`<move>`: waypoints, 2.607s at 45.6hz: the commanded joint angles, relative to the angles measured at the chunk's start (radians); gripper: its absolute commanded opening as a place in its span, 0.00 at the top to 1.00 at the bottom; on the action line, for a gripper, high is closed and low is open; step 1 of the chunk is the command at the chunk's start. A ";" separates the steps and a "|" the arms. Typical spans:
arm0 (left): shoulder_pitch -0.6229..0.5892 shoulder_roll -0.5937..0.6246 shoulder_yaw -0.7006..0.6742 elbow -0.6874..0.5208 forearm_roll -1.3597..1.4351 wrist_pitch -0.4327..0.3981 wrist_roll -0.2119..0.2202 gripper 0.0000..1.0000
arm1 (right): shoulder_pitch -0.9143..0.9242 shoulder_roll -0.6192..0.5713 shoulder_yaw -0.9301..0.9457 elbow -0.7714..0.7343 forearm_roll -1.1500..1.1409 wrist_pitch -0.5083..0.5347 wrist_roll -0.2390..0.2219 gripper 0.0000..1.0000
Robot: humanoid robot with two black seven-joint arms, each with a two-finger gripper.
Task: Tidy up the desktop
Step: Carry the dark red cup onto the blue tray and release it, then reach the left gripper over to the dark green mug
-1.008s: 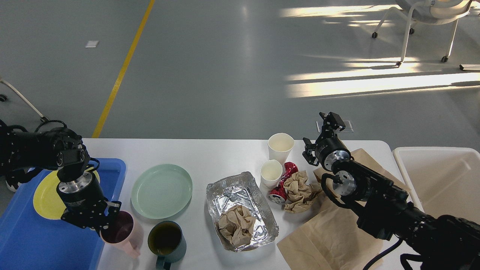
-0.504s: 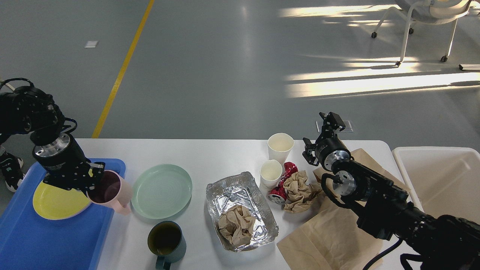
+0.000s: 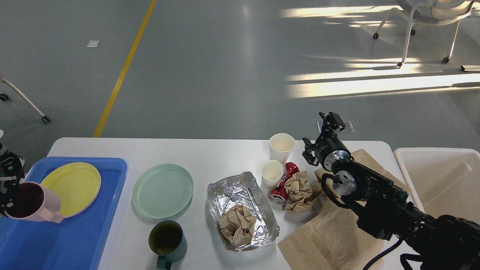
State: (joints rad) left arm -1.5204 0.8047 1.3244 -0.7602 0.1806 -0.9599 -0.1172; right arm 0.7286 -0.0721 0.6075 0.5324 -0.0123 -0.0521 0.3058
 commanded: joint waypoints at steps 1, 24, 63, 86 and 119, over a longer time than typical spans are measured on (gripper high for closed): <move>0.078 0.022 -0.007 0.055 -0.001 0.000 -0.001 1.00 | 0.000 0.000 0.000 0.000 0.000 0.000 0.001 0.00; 0.287 0.019 -0.047 0.144 -0.001 0.000 -0.006 0.99 | 0.000 0.000 0.000 0.001 0.000 0.000 0.001 0.00; 0.376 0.004 -0.114 0.200 -0.001 0.000 -0.001 0.40 | 0.000 0.000 0.000 0.000 0.000 0.000 -0.001 0.00; 0.181 0.004 0.073 0.188 -0.003 0.000 -0.001 0.07 | 0.000 0.000 0.000 0.000 0.000 0.000 0.001 0.00; -0.118 -0.581 0.170 0.021 -0.003 0.000 -0.006 0.05 | 0.000 0.000 0.000 0.000 0.000 0.000 -0.001 0.00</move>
State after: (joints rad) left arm -1.6243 0.2808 1.5034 -0.6975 0.1777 -0.9599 -0.1224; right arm 0.7286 -0.0720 0.6075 0.5324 -0.0123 -0.0522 0.3059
